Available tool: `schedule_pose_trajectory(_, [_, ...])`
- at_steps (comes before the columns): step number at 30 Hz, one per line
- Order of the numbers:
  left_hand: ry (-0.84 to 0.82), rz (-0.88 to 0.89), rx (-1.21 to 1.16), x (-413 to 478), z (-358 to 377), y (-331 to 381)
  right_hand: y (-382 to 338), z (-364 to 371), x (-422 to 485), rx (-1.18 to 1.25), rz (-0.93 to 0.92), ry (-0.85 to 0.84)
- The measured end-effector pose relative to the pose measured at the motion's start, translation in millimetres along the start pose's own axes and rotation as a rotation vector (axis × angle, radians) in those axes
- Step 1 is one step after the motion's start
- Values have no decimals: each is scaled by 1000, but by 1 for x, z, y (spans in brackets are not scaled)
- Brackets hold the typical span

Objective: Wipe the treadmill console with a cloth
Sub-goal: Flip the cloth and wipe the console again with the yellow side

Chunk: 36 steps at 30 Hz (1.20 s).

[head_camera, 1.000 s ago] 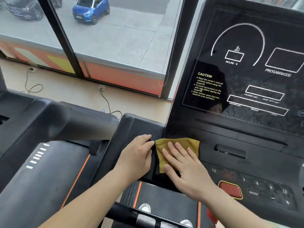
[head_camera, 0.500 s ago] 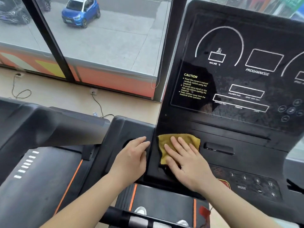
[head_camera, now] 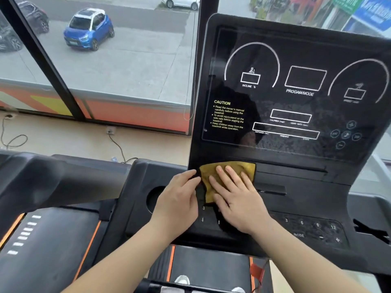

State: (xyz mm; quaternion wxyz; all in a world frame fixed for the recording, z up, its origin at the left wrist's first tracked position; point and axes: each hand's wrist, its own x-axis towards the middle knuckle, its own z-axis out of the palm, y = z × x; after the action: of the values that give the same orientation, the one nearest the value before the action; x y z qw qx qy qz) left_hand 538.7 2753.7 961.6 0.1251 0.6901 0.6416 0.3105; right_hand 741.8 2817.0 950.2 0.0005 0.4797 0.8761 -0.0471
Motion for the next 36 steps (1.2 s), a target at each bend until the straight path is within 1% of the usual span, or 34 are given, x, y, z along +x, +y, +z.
schedule_pose_trajectory(1, [-10, 8, 6, 2, 2, 4, -6, 1, -3, 46, 29, 2])
schedule_pose_trajectory(2, [-18, 19, 11, 3, 5, 8, -11, 4, -6, 124, 15, -20])
schedule_pose_trajectory(4, [-63, 43, 15, 5, 12, 13, -11, -1, -7, 312, -43, -151])
schedule_pose_trajectory(5, [-111, 59, 13, 5, 18, 15, -3, -10, -5, 405, -55, -163])
schedule_pose_trajectory(6, [-167, 69, 20, 4, 25, 18, 6, -22, -4, 470, -27, -122])
schedule_pose_trajectory(7, [-237, 58, 33, 3, 33, 23, 15, -36, -4, 504, 41, -45])
schedule_pose_trajectory(9, [-345, -7, 95, 2, 48, 38, 25, -62, -3, 496, 169, 118])
schedule_pose_trajectory(11, [-388, -118, 161, 6, 63, 52, 17, -77, -4, 473, 195, 221])
schedule_pose_trajectory(12, [-378, -175, 190, 11, 69, 55, 12, -81, -4, 484, 197, 254])
schedule_pose_trajectory(14, [-294, -246, 239, 26, 71, 51, 6, -82, -3, 545, 228, 295])
schedule_pose_trajectory(16, [-214, -240, 267, 43, 61, 40, 10, -80, -4, 626, 299, 302])
schedule_pose_trajectory(17, [-182, -188, 287, 53, 53, 32, 15, -79, -5, 653, 339, 310])
schedule_pose_trajectory(19, [-138, -25, 361, 72, 39, 22, 27, -77, -4, 695, 401, 337])
schedule_pose_trajectory(23, [-98, 284, 485, 107, 14, 13, 42, -82, -3, 766, 427, 397])
schedule_pose_trajectory(25, [-144, 429, 569, 116, 3, 10, 42, -83, -2, 804, 433, 415])
schedule_pose_trajectory(26, [-187, 543, 585, 131, 14, 25, 64, -87, -10, 829, 482, 448])
schedule_pose_trajectory(27, [-214, 621, 605, 143, 24, 40, 82, -90, -17, 849, 522, 477])
schedule_pose_trajectory(30, [-224, 675, 625, 144, 31, 46, 86, -89, -23, 892, 545, 497])
schedule_pose_trajectory(33, [-277, 734, 634, 137, 57, 67, 100, -87, -35, 933, 604, 506])
schedule_pose_trajectory(36, [-279, 710, 579, 136, 73, 91, 114, -82, -44, 943, 658, 512])
